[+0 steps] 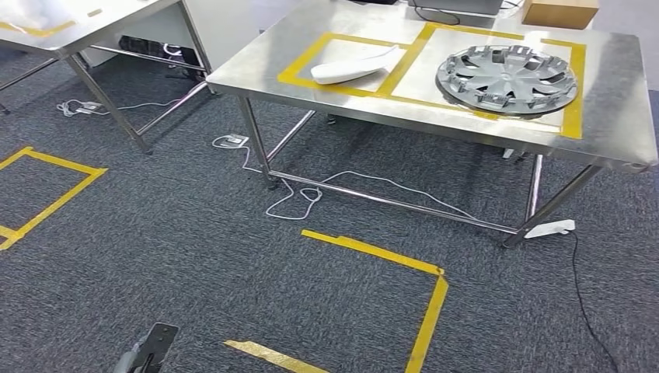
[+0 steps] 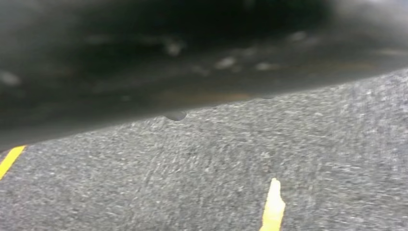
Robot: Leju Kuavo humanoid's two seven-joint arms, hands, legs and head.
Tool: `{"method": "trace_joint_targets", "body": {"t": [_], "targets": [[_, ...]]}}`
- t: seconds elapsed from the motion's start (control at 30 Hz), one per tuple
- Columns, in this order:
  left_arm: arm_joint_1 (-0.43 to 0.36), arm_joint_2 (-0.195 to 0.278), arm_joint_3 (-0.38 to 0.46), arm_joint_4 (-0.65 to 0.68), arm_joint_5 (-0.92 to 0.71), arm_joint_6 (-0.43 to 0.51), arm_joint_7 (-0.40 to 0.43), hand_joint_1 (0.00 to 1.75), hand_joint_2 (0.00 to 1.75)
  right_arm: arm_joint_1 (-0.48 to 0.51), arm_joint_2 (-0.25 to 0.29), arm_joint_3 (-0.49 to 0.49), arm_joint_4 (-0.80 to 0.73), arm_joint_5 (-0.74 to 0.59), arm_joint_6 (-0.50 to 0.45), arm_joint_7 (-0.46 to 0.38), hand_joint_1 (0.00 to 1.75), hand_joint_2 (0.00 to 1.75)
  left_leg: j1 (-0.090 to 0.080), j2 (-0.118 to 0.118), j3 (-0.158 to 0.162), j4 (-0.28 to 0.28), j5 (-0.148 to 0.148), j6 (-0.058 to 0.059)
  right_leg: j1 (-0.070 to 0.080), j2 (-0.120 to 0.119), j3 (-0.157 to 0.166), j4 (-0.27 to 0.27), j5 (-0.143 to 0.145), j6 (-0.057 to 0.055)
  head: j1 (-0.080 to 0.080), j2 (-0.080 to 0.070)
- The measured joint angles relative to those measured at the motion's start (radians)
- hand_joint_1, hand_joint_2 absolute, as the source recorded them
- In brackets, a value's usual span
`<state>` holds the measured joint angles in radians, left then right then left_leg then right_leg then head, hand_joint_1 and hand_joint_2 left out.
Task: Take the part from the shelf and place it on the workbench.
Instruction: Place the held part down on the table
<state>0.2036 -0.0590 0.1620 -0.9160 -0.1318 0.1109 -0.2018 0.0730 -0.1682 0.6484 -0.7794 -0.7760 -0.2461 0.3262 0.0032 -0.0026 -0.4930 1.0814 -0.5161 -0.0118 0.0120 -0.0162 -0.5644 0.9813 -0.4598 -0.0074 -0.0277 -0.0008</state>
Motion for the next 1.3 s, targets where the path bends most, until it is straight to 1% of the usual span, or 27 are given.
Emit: {"method": "trace_joint_targets", "body": {"t": [0.03, 0.07, 0.13, 0.17, 0.2, 0.27, 0.3, 0.33, 0.37, 0.4, 0.47, 0.53, 0.57, 0.6, 0.67, 0.7, 0.73, 0.8, 0.83, 0.87, 0.9, 0.97, 1.03, 1.07, 1.17, 1.23, 1.3], "targets": [[-0.001, 0.001, 0.000, 0.002, 0.002, 0.000, -0.001, 0.00, 0.00, 0.000, -0.002, 0.002, -0.001, -0.001, 0.000, 0.001, 0.00, 0.00, -0.001, -0.001, 0.035, -0.056, -0.012, 0.005, 0.001, 0.000, -0.010, 0.007, 0.006, 0.005, 0.000, 0.000], [-0.002, 0.001, 0.000, 0.003, 0.004, 0.001, -0.002, 0.00, 0.00, 0.000, -0.003, 0.003, -0.002, -0.001, 0.000, 0.001, 0.00, 0.00, -0.003, -0.002, 0.051, -0.089, -0.025, 0.009, 0.002, 0.000, -0.018, 0.012, 0.014, 0.010, 0.000, 0.000], [-0.002, 0.002, -0.001, 0.008, 0.006, 0.001, -0.004, 0.00, 0.00, 0.000, -0.009, 0.007, -0.003, -0.004, 0.000, 0.002, 0.00, 0.00, -0.004, 0.000, 0.043, -0.103, -0.023, 0.024, 0.001, 0.002, -0.030, 0.017, 0.023, 0.022, 0.000, 0.000], [-0.002, 0.002, -0.002, 0.010, 0.008, 0.001, -0.005, 0.00, 0.00, 0.002, -0.012, 0.008, -0.003, -0.006, 0.001, 0.002, 0.00, 0.00, -0.003, 0.002, 0.033, -0.105, -0.014, 0.034, 0.000, 0.005, -0.040, 0.028, 0.008, 0.028, 0.001, 0.000], [-0.002, 0.002, -0.002, 0.012, 0.008, 0.001, -0.006, 0.00, 0.00, 0.004, -0.014, 0.011, -0.003, -0.007, 0.002, 0.002, 0.00, 0.00, -0.002, 0.005, 0.021, -0.108, -0.004, 0.044, -0.002, 0.009, -0.053, 0.056, -0.025, 0.033, 0.004, 0.000], [-0.002, 0.003, -0.003, 0.014, 0.010, 0.002, -0.007, 0.00, 0.00, 0.008, -0.016, 0.016, -0.004, -0.008, 0.005, 0.005, 0.00, 0.00, -0.004, 0.007, -0.005, -0.109, 0.018, 0.056, -0.005, 0.014, -0.086, 0.163, -0.124, 0.039, 0.009, 0.000], [-0.002, 0.003, -0.003, 0.015, 0.011, 0.002, -0.007, 0.00, 0.00, 0.009, -0.016, 0.017, -0.005, -0.009, 0.006, 0.006, 0.00, 0.00, -0.006, 0.007, -0.019, -0.109, 0.030, 0.058, -0.006, 0.014, -0.099, 0.228, -0.161, 0.040, 0.010, 0.000], [-0.001, 0.004, -0.003, 0.016, 0.012, 0.002, -0.007, 0.00, 0.00, 0.011, -0.017, 0.018, -0.005, -0.009, 0.006, 0.007, 0.00, 0.00, -0.008, 0.008, -0.034, -0.108, 0.042, 0.059, -0.006, 0.014, -0.103, 0.278, -0.173, 0.040, 0.010, 0.000], [-0.001, 0.005, -0.003, 0.017, 0.012, 0.002, -0.007, 0.00, 0.00, 0.013, -0.018, 0.019, -0.005, -0.009, 0.006, 0.007, 0.00, 0.00, -0.011, 0.008, -0.050, -0.108, 0.054, 0.059, -0.006, 0.014, -0.096, 0.303, -0.160, 0.039, 0.010, 0.000], [-0.001, 0.005, -0.004, 0.018, 0.012, 0.002, -0.007, 0.00, 0.00, 0.014, -0.020, 0.019, -0.005, -0.009, 0.006, 0.007, 0.00, 0.00, -0.012, 0.009, -0.066, -0.107, 0.065, 0.058, -0.006, 0.014, -0.073, 0.294, -0.130, 0.036, 0.010, 0.000], [0.000, 0.005, -0.004, 0.019, 0.012, 0.002, -0.007, 0.00, 0.00, 0.015, -0.023, 0.020, -0.006, -0.009, 0.006, 0.007, 0.00, 0.00, -0.015, 0.009, -0.090, -0.106, 0.087, 0.055, -0.004, 0.014, 0.021, 0.178, -0.077, 0.028, 0.010, 0.000], [0.001, 0.005, -0.005, 0.020, 0.012, 0.002, -0.007, 0.00, 0.00, 0.014, -0.025, 0.021, -0.009, -0.009, 0.006, 0.007, 0.00, 0.00, -0.018, 0.009, -0.105, -0.103, 0.106, 0.048, -0.001, 0.014, 0.129, 0.015, -0.084, 0.021, 0.009, 0.000], [0.001, 0.006, -0.005, 0.020, 0.012, 0.002, -0.008, 0.00, 0.00, 0.014, -0.026, 0.021, -0.011, -0.009, 0.006, 0.007, 0.00, 0.00, -0.019, 0.010, -0.111, -0.103, 0.117, 0.044, 0.000, 0.015, 0.160, -0.036, -0.095, 0.020, 0.009, 0.000], [0.002, 0.006, -0.005, 0.020, 0.012, 0.003, -0.008, 0.00, 0.00, 0.015, -0.026, 0.022, -0.012, -0.009, 0.006, 0.006, 0.00, 0.00, -0.019, 0.010, -0.115, -0.103, 0.128, 0.041, 0.002, 0.015, 0.170, -0.062, -0.098, 0.020, 0.009, 0.000], [0.004, 0.008, -0.005, 0.020, 0.012, 0.003, -0.008, 0.00, 0.00, 0.017, -0.026, 0.023, -0.013, -0.009, 0.006, 0.005, 0.00, 0.00, -0.017, 0.008, -0.126, -0.097, 0.121, 0.031, -0.002, 0.013, 0.157, -0.064, -0.083, 0.012, 0.008, 0.000], [0.006, 0.008, -0.006, 0.020, 0.012, 0.003, -0.008, 0.00, 0.00, 0.017, -0.026, 0.023, -0.014, -0.009, 0.006, 0.007, 0.00, 0.00, -0.016, 0.007, -0.135, -0.076, 0.094, 0.025, -0.004, 0.011, 0.148, -0.064, -0.075, 0.005, 0.007, 0.000], [0.007, 0.009, -0.006, 0.020, 0.012, 0.003, -0.008, 0.00, 0.00, 0.017, -0.026, 0.024, -0.014, -0.009, 0.006, 0.009, 0.00, 0.00, -0.014, 0.006, -0.150, -0.031, 0.049, 0.020, -0.006, 0.009, 0.140, -0.061, -0.067, -0.003, 0.004, 0.000], [0.009, 0.009, -0.008, 0.020, 0.013, 0.003, -0.007, 0.00, 0.00, 0.017, -0.027, 0.024, -0.015, -0.011, 0.006, 0.013, 0.00, 0.00, -0.009, 0.006, -0.183, 0.104, -0.045, 0.011, -0.004, 0.006, 0.115, -0.047, -0.056, -0.010, 0.000, 0.000], [0.010, 0.010, -0.009, 0.020, 0.014, 0.004, -0.005, 0.00, 0.00, 0.017, -0.028, 0.025, -0.016, -0.012, 0.006, 0.013, 0.00, 0.00, -0.007, 0.006, -0.193, 0.164, -0.069, 0.008, -0.004, 0.005, 0.100, -0.039, -0.052, -0.010, -0.001, 0.000], [0.012, 0.010, -0.010, 0.019, 0.015, 0.006, -0.003, 0.00, 0.00, 0.017, -0.029, 0.025, -0.016, -0.012, 0.005, 0.013, 0.00, 0.00, -0.004, 0.006, -0.191, 0.197, -0.069, 0.006, -0.004, 0.004, 0.085, -0.030, -0.048, -0.010, -0.001, 0.000], [0.014, 0.012, -0.011, 0.019, 0.017, 0.008, 0.000, 0.00, 0.00, 0.017, -0.029, 0.025, -0.016, -0.013, 0.005, 0.013, 0.00, 0.00, -0.002, 0.006, -0.172, 0.193, -0.049, 0.005, -0.005, 0.004, 0.071, -0.020, -0.045, -0.009, -0.001, 0.000], [0.016, 0.013, -0.014, 0.016, 0.020, 0.011, 0.006, 0.00, 0.00, 0.017, -0.030, 0.028, -0.018, -0.016, 0.005, 0.013, 0.00, 0.00, 0.002, 0.010, -0.095, 0.094, -0.001, 0.003, -0.006, 0.003, 0.048, -0.003, -0.043, -0.007, -0.002, 0.000], [0.017, 0.015, -0.020, 0.011, 0.026, 0.013, 0.012, 0.00, 0.00, 0.017, -0.033, 0.032, -0.021, -0.022, 0.004, 0.013, 0.00, 0.00, 0.000, 0.022, -0.028, -0.016, 0.010, 0.006, -0.002, -0.002, 0.034, 0.012, -0.041, -0.001, -0.003, 0.000], [0.016, 0.017, -0.024, 0.010, 0.031, 0.015, 0.015, 0.00, 0.00, 0.017, -0.035, 0.034, -0.023, -0.026, 0.004, 0.013, 0.00, 0.00, -0.001, 0.025, -0.015, -0.045, 0.003, 0.010, 0.000, -0.005, 0.030, 0.016, -0.039, 0.004, -0.004, 0.000], [0.019, 0.019, -0.032, 0.007, 0.047, 0.018, 0.022, 0.00, 0.00, 0.017, -0.036, 0.043, -0.025, -0.036, 0.003, 0.013, 0.00, 0.00, 0.000, 0.012, -0.018, -0.072, -0.002, 0.031, 0.001, -0.013, 0.011, 0.029, -0.040, 0.022, -0.004, 0.000], [0.025, 0.020, -0.036, 0.006, 0.055, 0.019, 0.025, 0.00, 0.00, 0.016, -0.038, 0.047, -0.026, -0.042, 0.002, 0.013, 0.00, 0.00, 0.002, 0.002, -0.028, -0.078, 0.008, 0.045, -0.001, -0.003, -0.020, 0.088, -0.086, 0.031, -0.001, 0.000], [0.029, 0.023, -0.040, 0.006, 0.064, 0.020, 0.026, 0.00, 0.00, 0.016, -0.040, 0.052, -0.027, -0.047, 0.000, 0.013, 0.00, 0.00, -0.002, -0.009, -0.041, -0.077, 0.019, 0.053, -0.003, 0.009, -0.070, 0.215, -0.158, 0.035, 0.001, 0.000]]}}
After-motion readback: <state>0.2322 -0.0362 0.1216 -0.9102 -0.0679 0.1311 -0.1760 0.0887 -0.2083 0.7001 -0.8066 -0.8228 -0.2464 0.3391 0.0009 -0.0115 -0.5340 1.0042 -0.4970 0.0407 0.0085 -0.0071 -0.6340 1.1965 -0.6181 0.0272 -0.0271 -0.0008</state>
